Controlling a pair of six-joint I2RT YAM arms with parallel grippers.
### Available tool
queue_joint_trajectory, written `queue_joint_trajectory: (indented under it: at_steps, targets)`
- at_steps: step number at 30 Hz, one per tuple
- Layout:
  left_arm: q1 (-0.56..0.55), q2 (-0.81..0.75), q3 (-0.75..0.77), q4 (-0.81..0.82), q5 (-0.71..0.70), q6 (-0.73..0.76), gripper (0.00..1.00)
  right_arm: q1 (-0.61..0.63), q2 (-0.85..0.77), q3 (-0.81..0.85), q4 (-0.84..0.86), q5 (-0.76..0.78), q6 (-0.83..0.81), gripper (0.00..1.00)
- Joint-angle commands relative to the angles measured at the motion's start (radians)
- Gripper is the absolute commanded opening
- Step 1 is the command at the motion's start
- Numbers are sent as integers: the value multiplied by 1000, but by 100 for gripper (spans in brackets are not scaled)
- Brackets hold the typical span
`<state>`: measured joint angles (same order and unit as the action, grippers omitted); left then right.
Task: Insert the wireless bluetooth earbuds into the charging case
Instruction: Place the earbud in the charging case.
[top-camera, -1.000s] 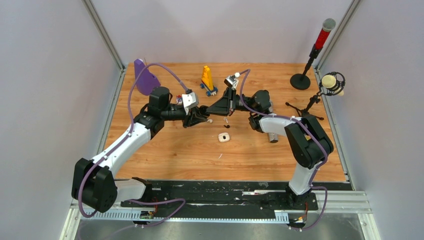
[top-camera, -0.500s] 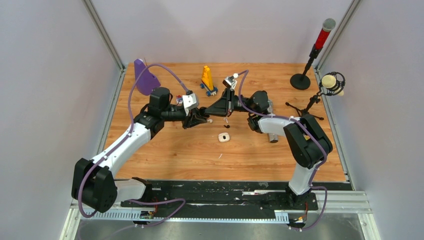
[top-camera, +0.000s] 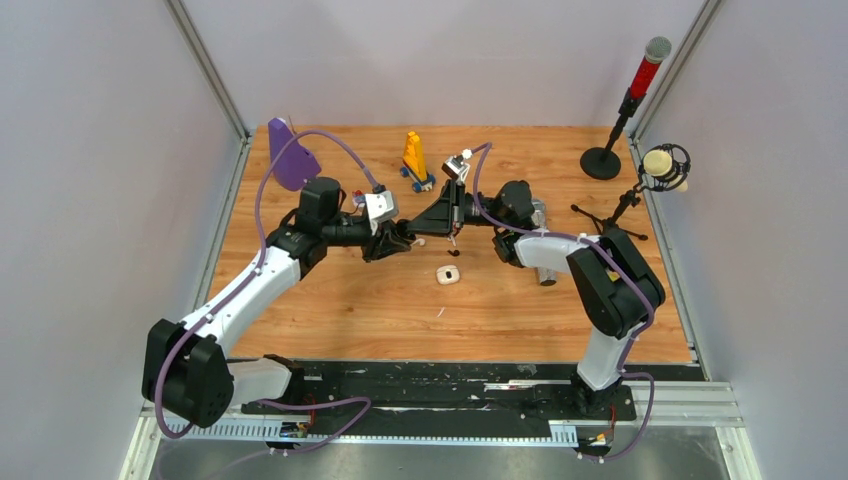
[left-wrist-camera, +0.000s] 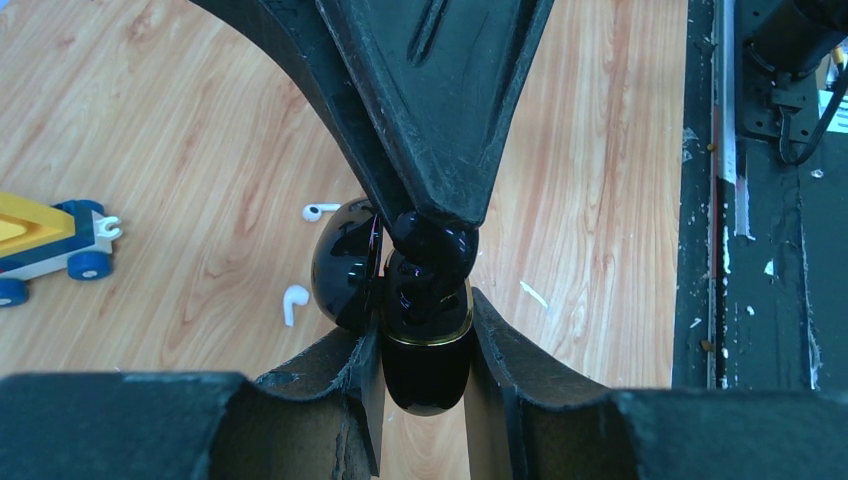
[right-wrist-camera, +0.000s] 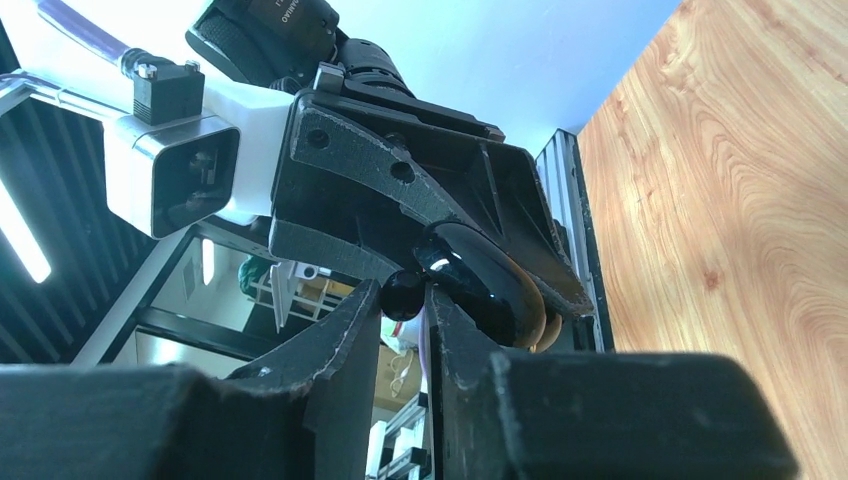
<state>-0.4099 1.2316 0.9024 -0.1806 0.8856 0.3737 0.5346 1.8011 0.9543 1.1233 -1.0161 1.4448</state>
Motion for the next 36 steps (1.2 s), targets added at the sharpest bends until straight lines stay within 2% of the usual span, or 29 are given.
queue_joint_trajectory:
  at_steps: [1,8,18,25,36]
  targets:
    - [-11,-52,68,65,64,24,14,18,-18,13,-84,-4,-76,24]
    - [-2,-58,73,63,76,18,14,-1,-37,19,-146,-11,-122,23]
    - [2,-57,73,52,96,30,15,-8,-51,39,-210,-16,-156,16]
    - [0,-56,61,30,94,73,15,-9,-50,58,-178,-30,-120,11]
    - [-15,-45,54,24,23,109,15,-7,-55,63,-175,-34,-111,9]
